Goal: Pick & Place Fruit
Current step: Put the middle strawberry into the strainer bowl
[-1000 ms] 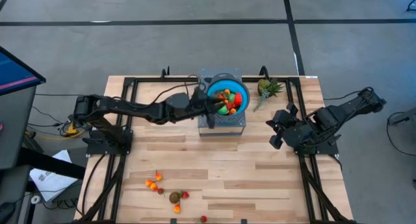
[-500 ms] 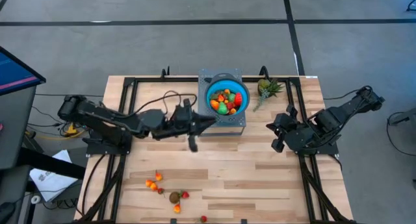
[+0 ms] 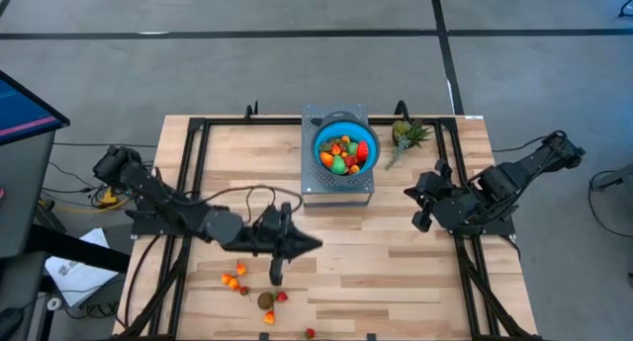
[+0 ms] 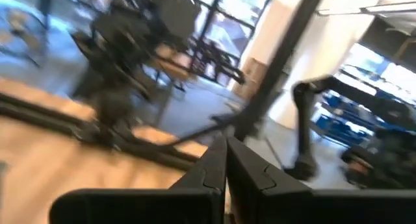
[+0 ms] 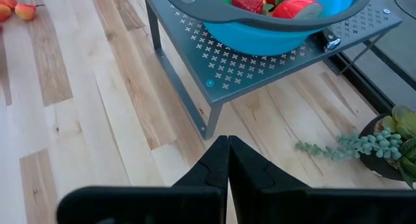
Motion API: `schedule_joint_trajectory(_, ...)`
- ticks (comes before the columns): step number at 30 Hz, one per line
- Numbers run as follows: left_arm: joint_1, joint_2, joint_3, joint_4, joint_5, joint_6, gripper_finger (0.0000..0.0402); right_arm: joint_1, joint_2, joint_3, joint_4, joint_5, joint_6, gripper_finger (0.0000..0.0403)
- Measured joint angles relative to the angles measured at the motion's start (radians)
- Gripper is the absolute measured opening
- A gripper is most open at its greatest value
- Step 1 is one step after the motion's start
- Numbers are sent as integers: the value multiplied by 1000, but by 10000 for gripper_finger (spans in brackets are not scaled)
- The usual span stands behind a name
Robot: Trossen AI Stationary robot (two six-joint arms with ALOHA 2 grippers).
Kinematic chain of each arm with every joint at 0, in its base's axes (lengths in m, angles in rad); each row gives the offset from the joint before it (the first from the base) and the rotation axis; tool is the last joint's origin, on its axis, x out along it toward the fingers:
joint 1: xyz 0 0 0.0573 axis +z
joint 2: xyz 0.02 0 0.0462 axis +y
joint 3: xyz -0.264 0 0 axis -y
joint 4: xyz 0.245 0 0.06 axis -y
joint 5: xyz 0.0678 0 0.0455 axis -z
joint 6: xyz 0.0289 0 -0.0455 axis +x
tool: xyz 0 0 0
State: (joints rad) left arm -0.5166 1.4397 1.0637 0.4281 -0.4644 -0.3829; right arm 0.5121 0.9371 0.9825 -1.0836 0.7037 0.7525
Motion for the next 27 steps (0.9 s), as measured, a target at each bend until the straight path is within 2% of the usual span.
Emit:
schedule_joint_trajectory(7, -101, 10, 0, -168, -22, -246, 2, 0, 0, 0, 18, 0, 0, 0)
schedule_joint_trajectory(16, -160, 9, 0, -575, -49, -704, 2, 0, 0, 0, 24, 0, 0, 0)
schedule_joint_trajectory(20, -171, 10, 0, -668, -40, -766, 2, -3, 0, 0, 24, 0, 0, 0)
schedule_joint_trajectory(27, -173, 9, 0, -751, 89, -760, 2, -4, 0, 0, 24, 0, 8, 0)
